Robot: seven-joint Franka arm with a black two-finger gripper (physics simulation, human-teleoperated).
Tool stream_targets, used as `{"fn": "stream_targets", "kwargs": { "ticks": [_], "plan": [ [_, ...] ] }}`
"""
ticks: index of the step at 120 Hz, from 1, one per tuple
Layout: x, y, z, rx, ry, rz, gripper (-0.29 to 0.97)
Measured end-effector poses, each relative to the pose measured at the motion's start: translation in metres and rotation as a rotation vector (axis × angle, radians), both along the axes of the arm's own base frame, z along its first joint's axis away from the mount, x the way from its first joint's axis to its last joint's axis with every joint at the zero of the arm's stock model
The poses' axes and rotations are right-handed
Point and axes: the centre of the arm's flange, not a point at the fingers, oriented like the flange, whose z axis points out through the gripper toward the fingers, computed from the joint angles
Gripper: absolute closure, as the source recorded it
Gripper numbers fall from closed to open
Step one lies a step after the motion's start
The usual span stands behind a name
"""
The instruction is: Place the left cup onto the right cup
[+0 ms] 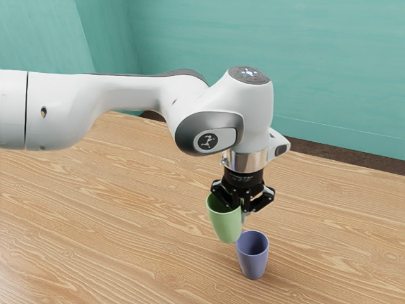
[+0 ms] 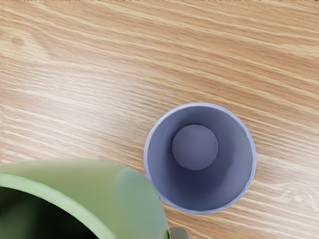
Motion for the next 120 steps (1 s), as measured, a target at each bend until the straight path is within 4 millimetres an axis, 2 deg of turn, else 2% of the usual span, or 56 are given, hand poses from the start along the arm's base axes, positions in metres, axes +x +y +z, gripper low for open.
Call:
{"fn": "stream_targets", "kwargs": {
  "ticks": [29,70,97,120],
  "plan": [
    [0.003,0.005,-0.002,0.007,0.001,0.009,0.78],
    [-0.001,0.006,-0.014,0.014,0.014,0.008,0.78],
    [-0.006,-0.003,-0.013,0.004,0.01,0.013,0.78],
    [-0.016,-0.018,-0.009,-0.005,0.002,0.012,0.78]
  ]
}}
